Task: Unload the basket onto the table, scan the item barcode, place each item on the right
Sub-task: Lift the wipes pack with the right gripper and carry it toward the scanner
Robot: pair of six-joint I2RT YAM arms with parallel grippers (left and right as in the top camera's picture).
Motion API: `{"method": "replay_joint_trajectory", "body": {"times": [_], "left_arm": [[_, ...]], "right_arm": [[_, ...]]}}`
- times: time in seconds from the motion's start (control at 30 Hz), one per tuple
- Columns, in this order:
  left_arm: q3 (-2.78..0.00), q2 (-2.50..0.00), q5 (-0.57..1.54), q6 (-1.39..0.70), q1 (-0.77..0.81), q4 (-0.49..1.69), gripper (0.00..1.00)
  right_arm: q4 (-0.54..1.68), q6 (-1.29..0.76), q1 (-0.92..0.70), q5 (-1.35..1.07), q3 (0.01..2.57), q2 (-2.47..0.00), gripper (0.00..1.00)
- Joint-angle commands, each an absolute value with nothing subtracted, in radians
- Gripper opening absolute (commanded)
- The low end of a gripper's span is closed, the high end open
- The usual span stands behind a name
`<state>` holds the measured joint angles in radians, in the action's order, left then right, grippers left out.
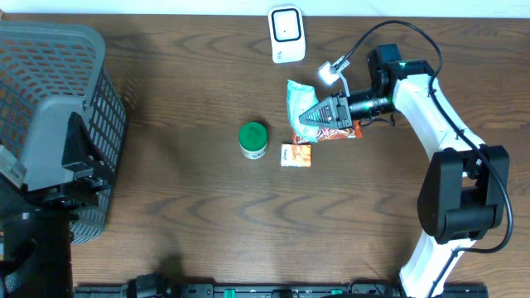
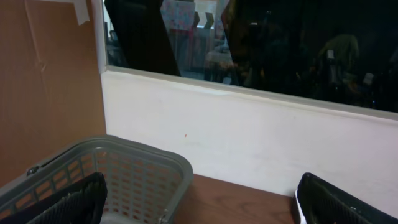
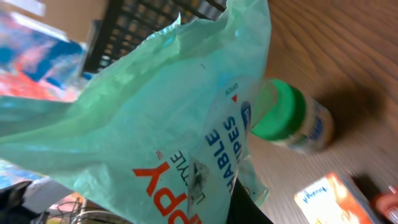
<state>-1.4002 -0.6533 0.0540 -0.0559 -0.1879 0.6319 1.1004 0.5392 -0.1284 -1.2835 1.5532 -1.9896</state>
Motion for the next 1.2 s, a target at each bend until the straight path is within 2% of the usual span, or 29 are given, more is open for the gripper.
{"method": "replay_joint_trajectory", "body": {"times": [0.0,0.17,0.37,0.47,0.87,1.17], "left_arm": [[-1.395,-0.652,0.064,-0.065,-0.184,0.633,0.98],[-1.395,-0.652,0.064,-0.065,-0.184,0.633,0.98],[-1.395,-0.652,0.064,-0.065,-0.184,0.633,0.98],[-1.395,-0.652,0.064,-0.065,-0.184,0.641,0.98],[-1.395,-0.652,0.064,-0.065,-0.184,0.672,0.98],[-1.395,-0.652,0.064,-0.065,-0.184,0.732,0.98]], "right_arm": [[1.1,0.574,-0.119,-1.459,1.572,-1.987,0.01],[1.111,0.433,-0.114,-1.472,1.572,-1.987,0.01],[1.159,0.35,-0.114,-1.562,1.572,-1.987,0.1],[1.185,0.269,-0.114,-1.562,1.572,-1.987,0.08],[1.181,0.247,-0.103,-1.562,1.573,-1.987,0.01],[1.153,0.18,-0.01,-1.562,1.573,-1.987,0.01]]}}
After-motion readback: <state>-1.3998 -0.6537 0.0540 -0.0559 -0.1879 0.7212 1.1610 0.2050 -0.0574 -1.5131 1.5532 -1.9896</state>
